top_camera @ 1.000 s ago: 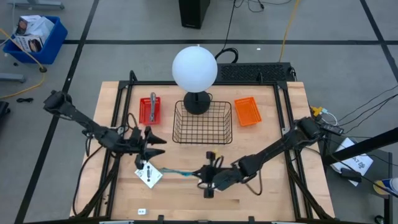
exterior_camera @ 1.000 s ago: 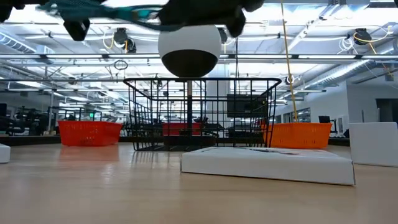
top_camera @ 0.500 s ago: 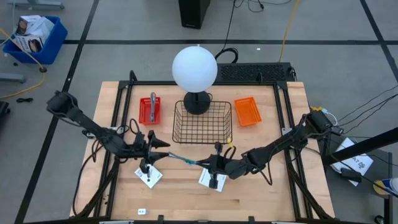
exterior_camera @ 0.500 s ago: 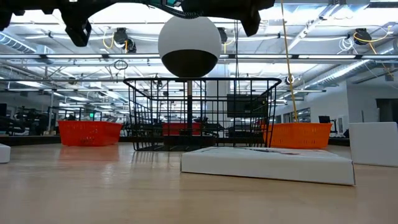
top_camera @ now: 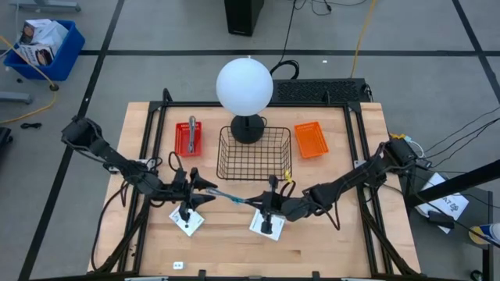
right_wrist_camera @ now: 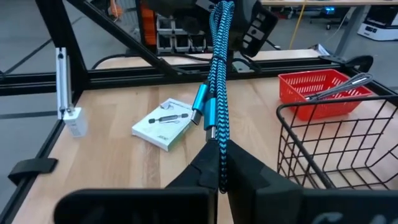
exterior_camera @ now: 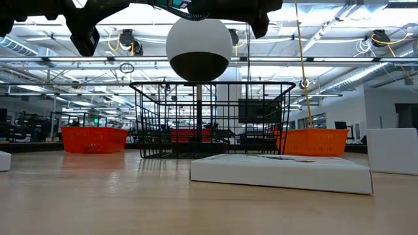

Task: Pick and place items into bin
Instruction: Put the blue black USB cable into the red bin

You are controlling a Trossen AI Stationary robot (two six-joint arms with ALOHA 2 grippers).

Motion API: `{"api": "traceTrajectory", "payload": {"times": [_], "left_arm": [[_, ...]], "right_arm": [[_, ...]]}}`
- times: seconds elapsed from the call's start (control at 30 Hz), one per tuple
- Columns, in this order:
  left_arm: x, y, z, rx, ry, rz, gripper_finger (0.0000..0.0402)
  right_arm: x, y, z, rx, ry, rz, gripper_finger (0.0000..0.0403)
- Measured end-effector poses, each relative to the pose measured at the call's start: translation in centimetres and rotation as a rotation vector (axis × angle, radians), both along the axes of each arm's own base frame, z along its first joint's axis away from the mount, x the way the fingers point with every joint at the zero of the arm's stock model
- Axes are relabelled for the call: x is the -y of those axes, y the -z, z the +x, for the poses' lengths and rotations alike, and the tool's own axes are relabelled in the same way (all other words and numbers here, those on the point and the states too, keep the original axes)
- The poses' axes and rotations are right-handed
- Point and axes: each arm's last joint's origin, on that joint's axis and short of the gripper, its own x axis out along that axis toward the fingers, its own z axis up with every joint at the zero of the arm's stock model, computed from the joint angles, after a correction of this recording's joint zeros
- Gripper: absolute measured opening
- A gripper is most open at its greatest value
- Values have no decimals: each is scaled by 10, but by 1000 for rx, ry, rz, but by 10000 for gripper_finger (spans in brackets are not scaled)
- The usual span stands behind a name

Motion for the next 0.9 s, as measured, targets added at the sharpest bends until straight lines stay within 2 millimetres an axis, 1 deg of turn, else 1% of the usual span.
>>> {"api": "traceTrajectory", "payload": {"times": [0.1,0.2,0.3,0.4,0.57,0.7,0.77,0.9], "left_arm": [[0,1,0,-7,-1,3,213],[0,1,0,-7,-2,4,192],[0,1,0,-7,-5,5,157],[-1,1,1,-8,-18,6,118],[-3,1,2,-10,-27,8,58],[-3,1,2,-11,-27,12,16],[-3,1,2,-11,-27,11,15],[-3,0,1,-6,-25,-15,30]], "right_arm": [[3,-1,2,13,7,7,6],[6,-2,3,16,14,9,6],[7,-1,4,14,13,10,6],[7,-1,5,10,-26,34,6],[7,-1,5,11,-23,27,7],[7,-1,5,11,-24,21,22],[7,-1,5,9,-27,6,36],[7,0,4,-11,-35,-23,72]]}}
